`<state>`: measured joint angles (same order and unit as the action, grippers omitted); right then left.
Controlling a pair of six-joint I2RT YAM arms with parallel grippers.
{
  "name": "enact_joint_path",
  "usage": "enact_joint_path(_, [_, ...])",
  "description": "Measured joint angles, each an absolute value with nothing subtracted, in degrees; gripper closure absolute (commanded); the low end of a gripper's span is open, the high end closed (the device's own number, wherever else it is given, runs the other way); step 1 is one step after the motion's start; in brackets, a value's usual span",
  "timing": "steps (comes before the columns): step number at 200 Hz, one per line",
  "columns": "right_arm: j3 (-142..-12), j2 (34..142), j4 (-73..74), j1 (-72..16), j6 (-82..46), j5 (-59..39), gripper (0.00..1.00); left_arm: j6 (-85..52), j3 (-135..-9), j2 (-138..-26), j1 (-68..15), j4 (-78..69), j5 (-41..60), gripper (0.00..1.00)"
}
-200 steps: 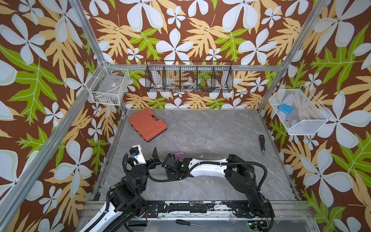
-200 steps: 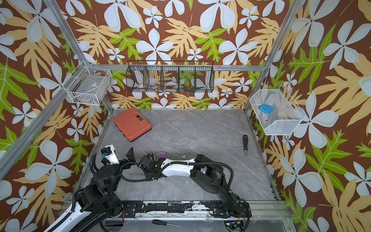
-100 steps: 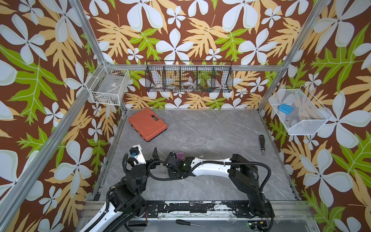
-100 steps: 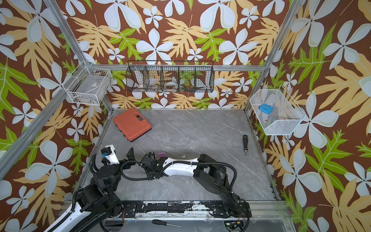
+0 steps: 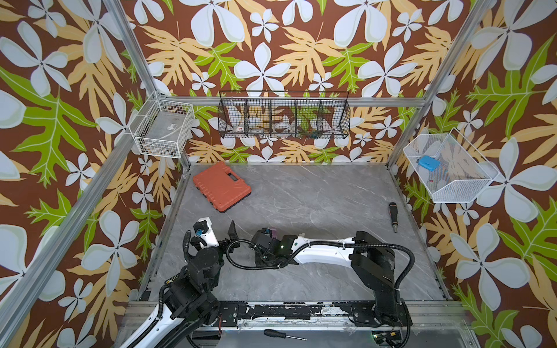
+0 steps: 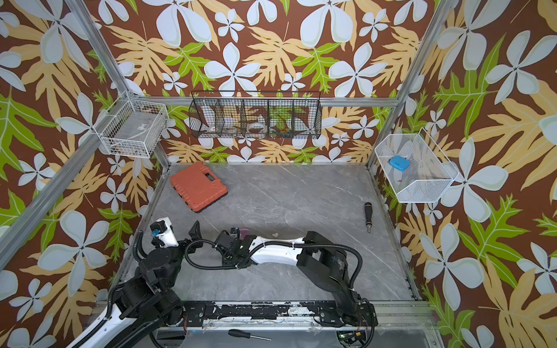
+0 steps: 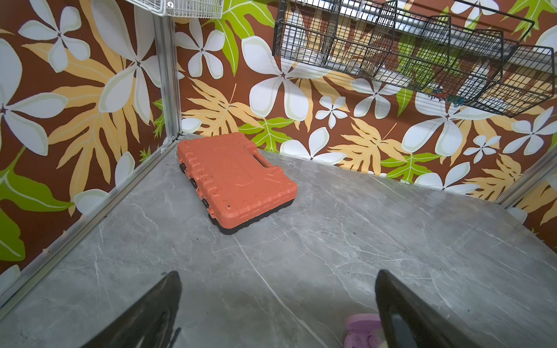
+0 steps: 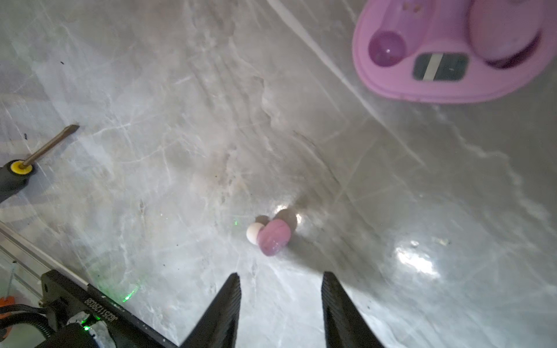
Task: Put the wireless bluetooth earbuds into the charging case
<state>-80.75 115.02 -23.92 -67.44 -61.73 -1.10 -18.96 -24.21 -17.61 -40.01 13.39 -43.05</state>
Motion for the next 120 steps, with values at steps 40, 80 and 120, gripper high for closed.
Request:
enact_joint_path(40, [-82.8, 117.1, -25.2, -67.4, -63.6, -1.1, 0.61, -19.0, -24.2, -17.5, -40.0, 13.4, -43.0, 0.0])
enact_joint_path(80, [-84.0, 117.6, -26.7, -67.4, -64.3, 0.1, 0.66, -19.0, -24.2, -17.3, -40.0, 13.4, -42.6, 0.0])
enact_joint_path(120, [-85.6, 118.6, -28.4, -67.3, -64.3, 1.5, 0.68, -19.0, -24.3, -17.4, -40.0, 13.3, -42.4, 0.0])
